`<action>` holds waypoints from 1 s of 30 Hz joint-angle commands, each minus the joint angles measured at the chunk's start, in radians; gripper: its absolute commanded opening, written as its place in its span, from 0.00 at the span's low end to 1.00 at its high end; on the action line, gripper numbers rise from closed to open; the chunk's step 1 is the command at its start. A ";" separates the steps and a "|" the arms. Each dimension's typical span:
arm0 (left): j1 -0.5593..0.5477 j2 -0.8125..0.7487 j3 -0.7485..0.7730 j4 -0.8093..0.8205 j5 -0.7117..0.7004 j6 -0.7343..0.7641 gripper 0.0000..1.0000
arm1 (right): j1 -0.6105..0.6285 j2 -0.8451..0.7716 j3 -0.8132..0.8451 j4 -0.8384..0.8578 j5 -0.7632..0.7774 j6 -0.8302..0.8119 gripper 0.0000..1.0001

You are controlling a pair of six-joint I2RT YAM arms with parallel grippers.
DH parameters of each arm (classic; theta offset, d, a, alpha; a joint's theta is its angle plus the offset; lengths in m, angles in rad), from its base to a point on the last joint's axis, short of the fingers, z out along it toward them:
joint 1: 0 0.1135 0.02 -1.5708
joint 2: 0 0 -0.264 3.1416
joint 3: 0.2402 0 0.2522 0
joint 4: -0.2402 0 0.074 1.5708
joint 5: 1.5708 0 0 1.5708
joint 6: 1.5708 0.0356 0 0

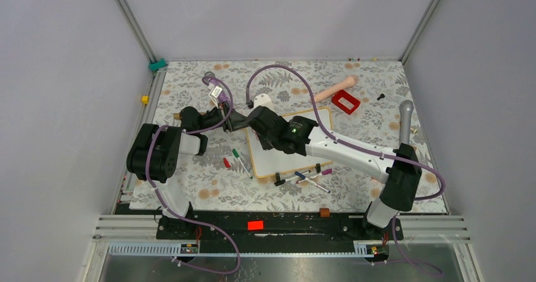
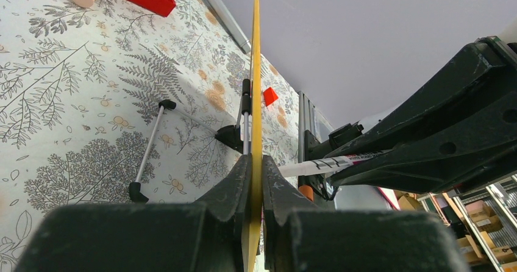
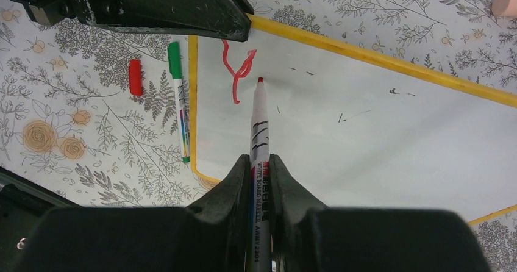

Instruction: Write a sentence on the whiteboard

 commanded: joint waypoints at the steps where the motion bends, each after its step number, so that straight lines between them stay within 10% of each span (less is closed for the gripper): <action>1: 0.006 -0.035 -0.002 0.052 0.037 0.010 0.01 | -0.003 0.012 0.053 -0.018 0.036 -0.009 0.00; 30: 0.006 -0.032 0.000 0.052 0.038 0.014 0.01 | -0.007 0.038 0.069 -0.100 0.095 0.013 0.00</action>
